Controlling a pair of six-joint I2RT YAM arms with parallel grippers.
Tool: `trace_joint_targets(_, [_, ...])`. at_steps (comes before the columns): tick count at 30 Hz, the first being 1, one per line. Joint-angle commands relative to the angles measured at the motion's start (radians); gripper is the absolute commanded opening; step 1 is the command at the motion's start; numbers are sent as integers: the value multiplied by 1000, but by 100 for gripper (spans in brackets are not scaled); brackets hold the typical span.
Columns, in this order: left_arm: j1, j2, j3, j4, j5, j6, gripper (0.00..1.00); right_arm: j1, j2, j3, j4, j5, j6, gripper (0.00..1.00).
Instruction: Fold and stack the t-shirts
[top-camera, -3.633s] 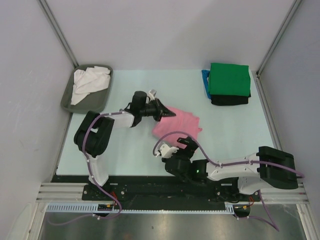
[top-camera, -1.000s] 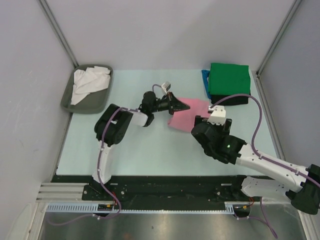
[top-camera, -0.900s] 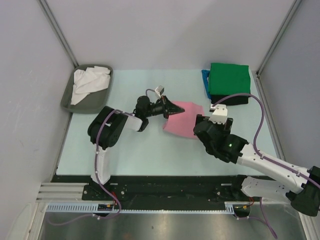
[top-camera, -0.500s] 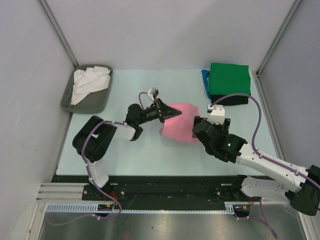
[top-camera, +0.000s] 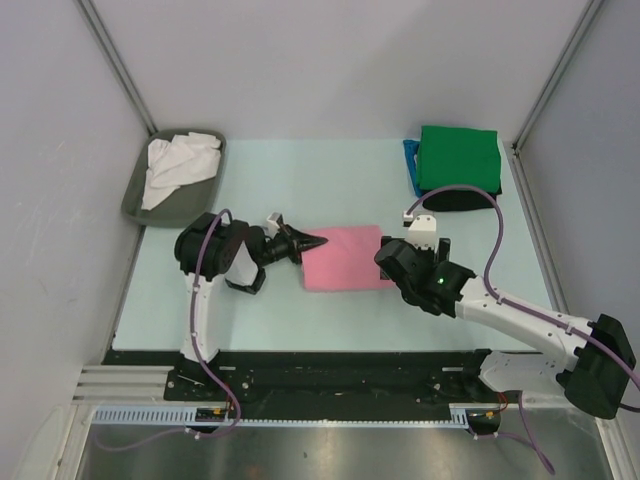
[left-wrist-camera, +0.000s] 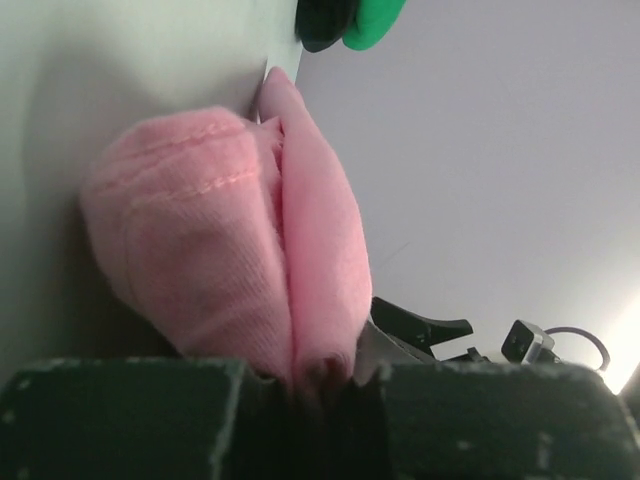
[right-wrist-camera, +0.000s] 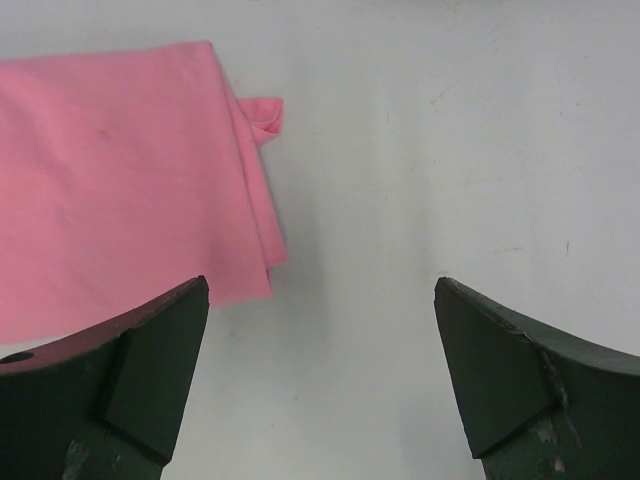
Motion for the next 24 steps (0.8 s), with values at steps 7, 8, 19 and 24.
trace_joint_targets(7, [20, -150, -224, 303, 43, -48, 0, -13, 17, 28, 32, -69, -23, 100])
trace_joint_targets(8, [19, -169, -231, 311, 57, -54, 0, -13, 22, 28, 29, -87, -18, 100])
trace_joint_targets(19, [2, -542, -271, -297, 125, 283, 100, -73, 75, -93, 132, -362, 94, 100])
trace_joint_targets(24, [-70, -955, 17, -1451, -231, 957, 100, -177, 69, -199, 241, -474, 114, 100])
